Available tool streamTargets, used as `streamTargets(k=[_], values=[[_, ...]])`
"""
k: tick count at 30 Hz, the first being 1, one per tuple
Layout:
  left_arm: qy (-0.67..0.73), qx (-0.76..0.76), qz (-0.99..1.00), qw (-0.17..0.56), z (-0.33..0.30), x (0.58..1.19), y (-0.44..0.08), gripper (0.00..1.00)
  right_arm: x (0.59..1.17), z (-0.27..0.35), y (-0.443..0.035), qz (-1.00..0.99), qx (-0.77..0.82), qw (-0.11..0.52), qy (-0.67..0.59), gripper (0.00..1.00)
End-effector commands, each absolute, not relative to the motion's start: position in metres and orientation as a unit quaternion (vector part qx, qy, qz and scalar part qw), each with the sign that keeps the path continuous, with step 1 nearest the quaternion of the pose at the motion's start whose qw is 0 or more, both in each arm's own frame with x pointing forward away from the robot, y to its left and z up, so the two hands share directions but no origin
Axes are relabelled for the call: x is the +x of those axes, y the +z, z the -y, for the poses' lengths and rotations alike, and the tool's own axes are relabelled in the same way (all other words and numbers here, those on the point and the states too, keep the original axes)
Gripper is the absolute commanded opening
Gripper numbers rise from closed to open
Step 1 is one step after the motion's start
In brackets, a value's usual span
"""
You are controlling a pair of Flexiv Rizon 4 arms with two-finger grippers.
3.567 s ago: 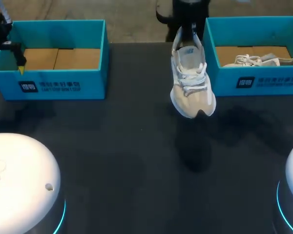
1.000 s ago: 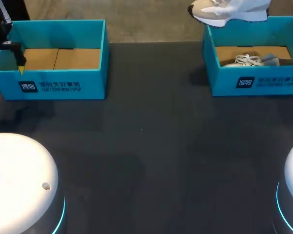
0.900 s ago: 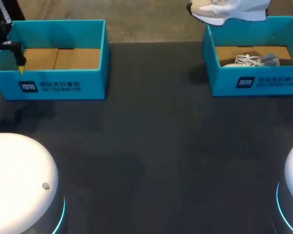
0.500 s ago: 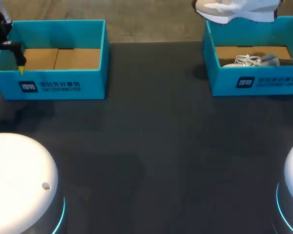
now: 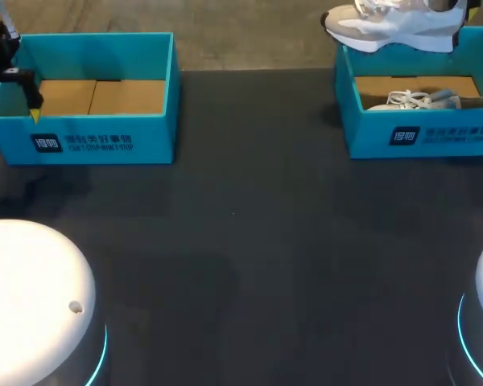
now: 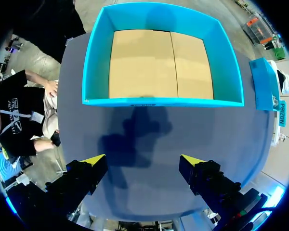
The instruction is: Take the shoe out of the shoebox, open the shoe tongue, remove and reinsert the insole, then place the shoe into the shoebox
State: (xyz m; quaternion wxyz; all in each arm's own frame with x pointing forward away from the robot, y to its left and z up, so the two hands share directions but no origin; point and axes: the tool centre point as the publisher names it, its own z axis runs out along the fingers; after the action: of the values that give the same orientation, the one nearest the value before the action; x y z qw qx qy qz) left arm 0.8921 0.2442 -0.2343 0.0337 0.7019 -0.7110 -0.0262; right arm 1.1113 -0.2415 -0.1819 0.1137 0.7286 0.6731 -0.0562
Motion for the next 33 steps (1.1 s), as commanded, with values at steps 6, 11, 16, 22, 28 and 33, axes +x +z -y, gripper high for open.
streamTargets(k=[6,11,16,22,28,33], values=[[-0.027,0.702,0.711,0.033,-0.244,0.891,-0.234,1.00,1.117,0.248,-0.190,-0.670,0.733,0.105,-0.055,0.00],[-0.027,0.702,0.711,0.033,-0.244,0.891,-0.234,1.00,1.119,0.252,-0.196,-0.666,0.736,0.107,-0.056,0.00],[-0.027,0.702,0.711,0.033,-0.244,0.891,-0.234,1.00,1.119,0.256,-0.201,-0.663,0.739,0.108,-0.057,0.00],[-0.027,0.702,0.711,0.033,-0.244,0.891,-0.234,1.00,1.118,0.260,-0.207,-0.662,0.741,0.102,-0.052,0.00],[-0.027,0.702,0.711,0.033,-0.244,0.891,-0.234,1.00,1.116,0.268,-0.211,-0.660,0.742,0.098,-0.058,0.00],[-0.027,0.702,0.711,0.033,-0.244,0.891,-0.234,1.00,1.121,0.277,-0.214,-0.660,0.742,0.095,-0.065,0.00]])
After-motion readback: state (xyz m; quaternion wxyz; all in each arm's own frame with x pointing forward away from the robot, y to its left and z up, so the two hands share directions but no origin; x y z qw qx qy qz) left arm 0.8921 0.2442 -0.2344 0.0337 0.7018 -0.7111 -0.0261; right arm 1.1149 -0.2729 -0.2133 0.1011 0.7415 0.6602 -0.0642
